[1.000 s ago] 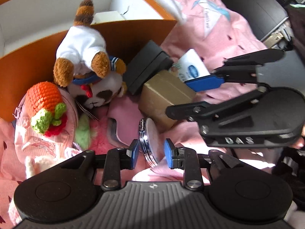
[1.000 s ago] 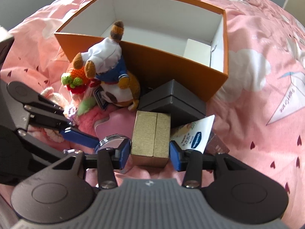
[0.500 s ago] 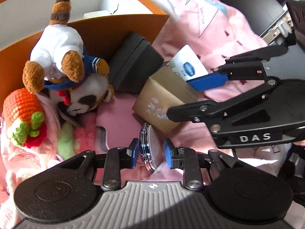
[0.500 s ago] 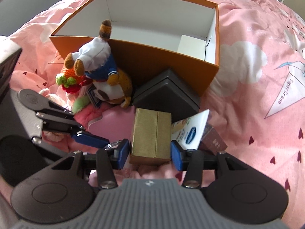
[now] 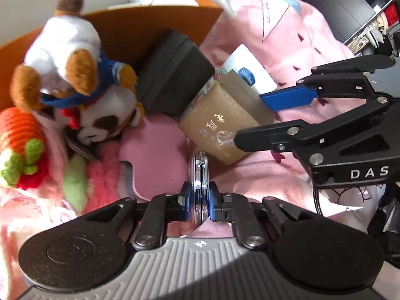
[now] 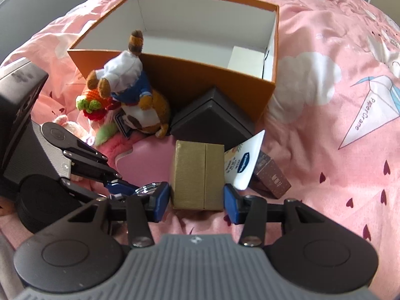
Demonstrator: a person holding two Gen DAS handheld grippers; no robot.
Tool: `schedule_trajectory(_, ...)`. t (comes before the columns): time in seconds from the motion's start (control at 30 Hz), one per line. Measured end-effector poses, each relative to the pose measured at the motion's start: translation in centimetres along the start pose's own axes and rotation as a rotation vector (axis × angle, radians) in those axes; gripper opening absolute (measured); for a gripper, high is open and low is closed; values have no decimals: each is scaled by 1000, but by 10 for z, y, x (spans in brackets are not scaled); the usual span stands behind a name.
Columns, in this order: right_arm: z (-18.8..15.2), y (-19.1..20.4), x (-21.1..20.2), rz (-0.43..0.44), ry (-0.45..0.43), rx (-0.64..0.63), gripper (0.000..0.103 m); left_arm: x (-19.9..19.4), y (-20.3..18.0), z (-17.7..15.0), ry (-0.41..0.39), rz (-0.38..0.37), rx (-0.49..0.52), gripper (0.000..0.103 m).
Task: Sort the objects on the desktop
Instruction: 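Grasp the round silver compact mirror with the left tool while the right tool lifts the gold box, then carry the gold box into the orange box with the right tool while the left tool carries the mirror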
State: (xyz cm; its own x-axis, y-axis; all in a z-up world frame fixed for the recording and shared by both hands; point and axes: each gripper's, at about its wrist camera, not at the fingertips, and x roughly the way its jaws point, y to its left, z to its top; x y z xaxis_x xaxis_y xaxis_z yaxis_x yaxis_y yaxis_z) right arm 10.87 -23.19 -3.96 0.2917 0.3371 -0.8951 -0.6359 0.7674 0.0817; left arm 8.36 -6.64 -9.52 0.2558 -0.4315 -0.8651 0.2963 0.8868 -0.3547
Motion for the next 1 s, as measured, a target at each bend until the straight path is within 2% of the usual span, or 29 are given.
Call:
schedule_trajectory(0.13,4,2,-14,14,-42,-22,49,-18,5,1,-40,0,-13,15)
schedule_trajectory(0.3,18,0,-42,19,-137,-68,49,-55,16,8,-123,-13,-53,15)
schedule_trajectory(0.43,39,-1,-64,11,-218,-144,48,-100,30,28,-219,-45,-77,15)
schedule_trajectory(0.57,66,3,-75,-18,-275,-249,48,-139,33,45,-318,-42,-68,15)
schedule_trajectory(0.63,81,4,-75,-34,-289,-307,48,-145,24,57,-357,-16,-50,15)
schedule_trajectory(0.67,90,3,-74,-42,-293,-335,48,-143,24,66,-373,12,-43,15)
schedule_trajectory(0.7,99,2,-72,-47,-295,-361,48,-147,28,60,-383,47,-42,15)
schedule_trajectory(0.77,116,0,-63,-55,-294,-407,48,-146,33,78,-390,116,-46,15)
schedule_trajectory(0.83,131,-3,-51,-62,-297,-460,48,-142,43,99,-385,160,-58,15)
schedule_trajectory(1.0,164,-9,-5,-57,-272,-638,48,-138,76,114,-350,211,-98,15)
